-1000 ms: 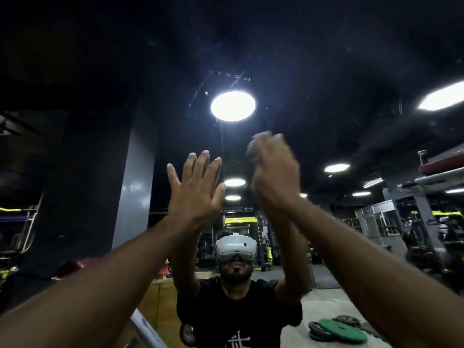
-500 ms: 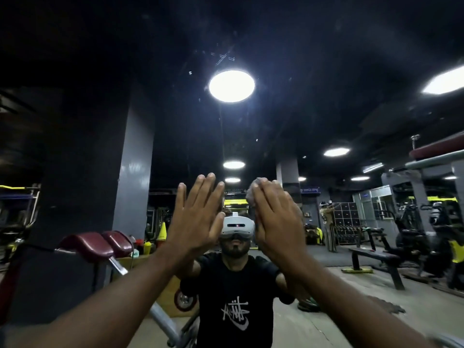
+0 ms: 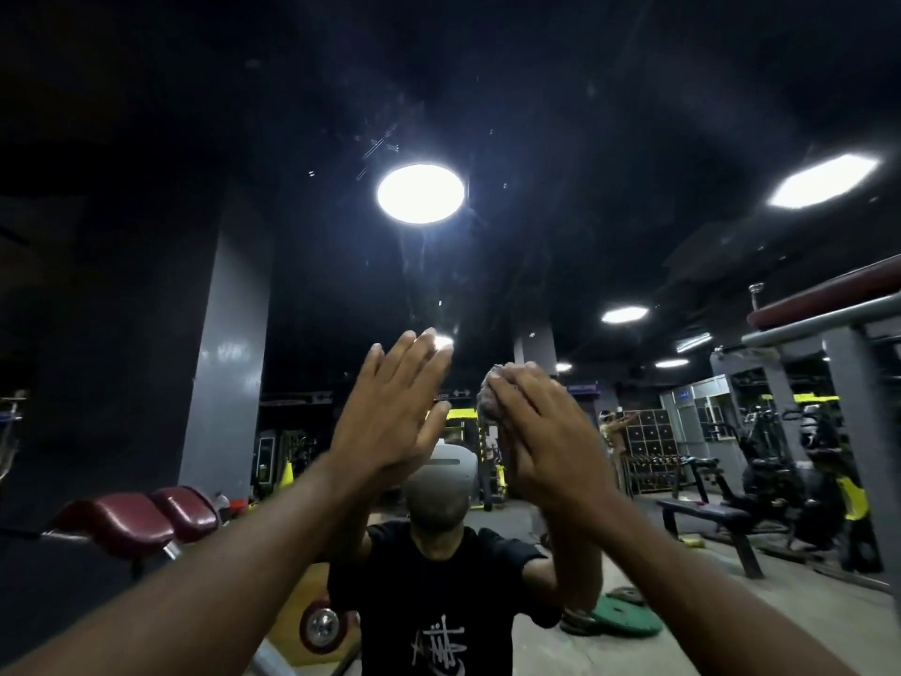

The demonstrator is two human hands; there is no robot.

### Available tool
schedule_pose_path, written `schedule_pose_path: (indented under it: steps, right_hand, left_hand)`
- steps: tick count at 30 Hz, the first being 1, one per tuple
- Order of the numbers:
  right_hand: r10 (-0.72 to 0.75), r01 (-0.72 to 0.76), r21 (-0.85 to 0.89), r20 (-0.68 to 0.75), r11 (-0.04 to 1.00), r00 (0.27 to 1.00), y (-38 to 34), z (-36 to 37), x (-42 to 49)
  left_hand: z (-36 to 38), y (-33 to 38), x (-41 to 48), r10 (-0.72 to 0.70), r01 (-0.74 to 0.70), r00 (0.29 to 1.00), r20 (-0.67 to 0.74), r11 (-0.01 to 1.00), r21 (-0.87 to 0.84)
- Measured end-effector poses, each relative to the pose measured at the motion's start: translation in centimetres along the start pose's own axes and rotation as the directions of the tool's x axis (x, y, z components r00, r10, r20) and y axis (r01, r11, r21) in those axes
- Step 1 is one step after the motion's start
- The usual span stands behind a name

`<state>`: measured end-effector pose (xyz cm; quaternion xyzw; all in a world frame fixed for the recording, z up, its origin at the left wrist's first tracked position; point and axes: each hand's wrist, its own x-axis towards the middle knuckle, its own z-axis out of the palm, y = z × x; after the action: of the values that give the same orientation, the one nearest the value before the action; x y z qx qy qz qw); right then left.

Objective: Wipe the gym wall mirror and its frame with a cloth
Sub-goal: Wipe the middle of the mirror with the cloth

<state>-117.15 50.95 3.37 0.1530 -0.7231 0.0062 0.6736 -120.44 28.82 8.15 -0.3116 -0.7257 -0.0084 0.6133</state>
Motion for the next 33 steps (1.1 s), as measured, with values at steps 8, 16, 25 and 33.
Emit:
schedule_pose_path:
  steps: [8, 16, 25, 33]
  right_hand:
    - [0.348, -0.358, -0.010, -0.218, 0.934, 0.912, -0.4, 1.2, 5.5]
    - [0.435, -0.428, 0.094, -0.309, 0.899, 0.846, 10.1, -4.8, 13.8]
    - [-0.150, 0.151, -0.020, 0.038, 0.988, 0.988, 8.3, -2.8, 11.3]
    - [0.390, -0.396, 0.010, -0.199, 0.918, 0.899, 5.3, -1.8, 3.6]
  left_hand:
    - [0.0, 1.4, 4.4, -0.042, 0.052, 0.993, -0.109, 0.995, 0.086]
    - [1.0, 1.3, 7.2, -0.122, 0.123, 0.992, -0.029, 0.991, 0.059]
    - [0.9, 1.9, 6.4, -0.161, 0.161, 0.987, -0.005, 0.986, 0.053]
    - [3.7, 4.4, 1.5, -0.068, 0.070, 0.997, -0.029, 0.995, 0.070]
